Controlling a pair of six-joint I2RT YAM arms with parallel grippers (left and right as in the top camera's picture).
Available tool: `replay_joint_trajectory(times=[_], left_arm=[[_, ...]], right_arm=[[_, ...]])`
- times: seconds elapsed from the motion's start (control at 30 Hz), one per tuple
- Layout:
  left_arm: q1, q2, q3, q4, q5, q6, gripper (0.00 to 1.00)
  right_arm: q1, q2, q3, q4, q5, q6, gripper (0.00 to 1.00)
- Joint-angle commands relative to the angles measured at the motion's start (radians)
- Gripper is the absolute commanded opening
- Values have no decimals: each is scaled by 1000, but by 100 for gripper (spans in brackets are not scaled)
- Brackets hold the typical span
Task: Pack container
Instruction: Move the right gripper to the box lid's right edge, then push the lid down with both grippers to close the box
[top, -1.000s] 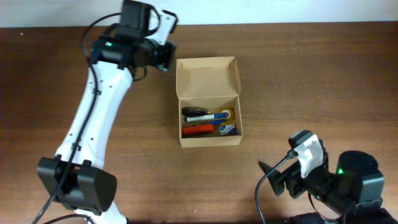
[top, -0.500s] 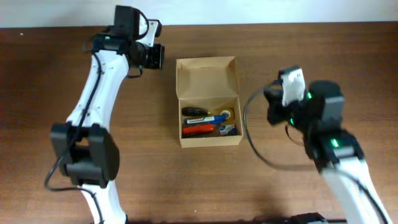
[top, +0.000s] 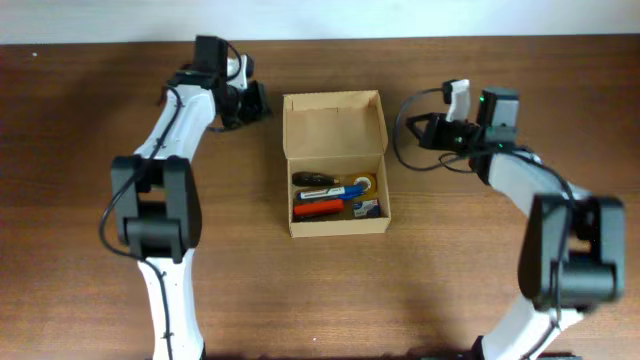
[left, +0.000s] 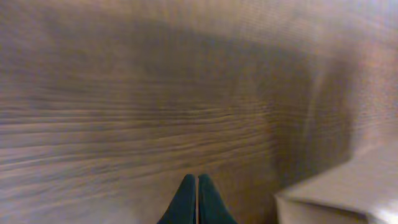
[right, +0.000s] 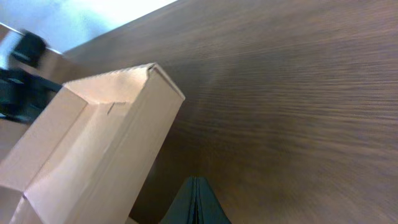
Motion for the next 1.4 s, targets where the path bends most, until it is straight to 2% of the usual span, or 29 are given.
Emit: replay_joint_trajectory(times=[0.0, 0.17, 0.27, 0.5, 0.7, 0.83, 1.03, 1.37], left_arm=[[-4, 47, 4, 9, 141, -59, 2], [-21, 71, 3, 35, 218, -66, 2], [-23, 71, 4, 35, 223, -66, 2], [-23, 71, 19, 70, 335, -65, 2], [-23, 68, 90, 68, 435, 9, 2], [-22, 40, 108, 68, 457, 33, 2], [-21, -71, 108, 3, 445, 182, 2], [-30, -242, 108, -320, 270, 480, 2]], right_arm=[[11, 99, 95, 7, -147, 90, 4], [49, 195, 166, 8, -205, 117, 3], [75, 206, 166, 7, -193, 120, 3], [99, 207, 167, 12, -241, 120, 4], [81, 200, 167, 168, -437, 122, 3], [67, 174, 169, 241, -495, 165, 4], [61, 110, 178, 246, -611, 164, 3], [61, 13, 178, 243, -750, 165, 3]])
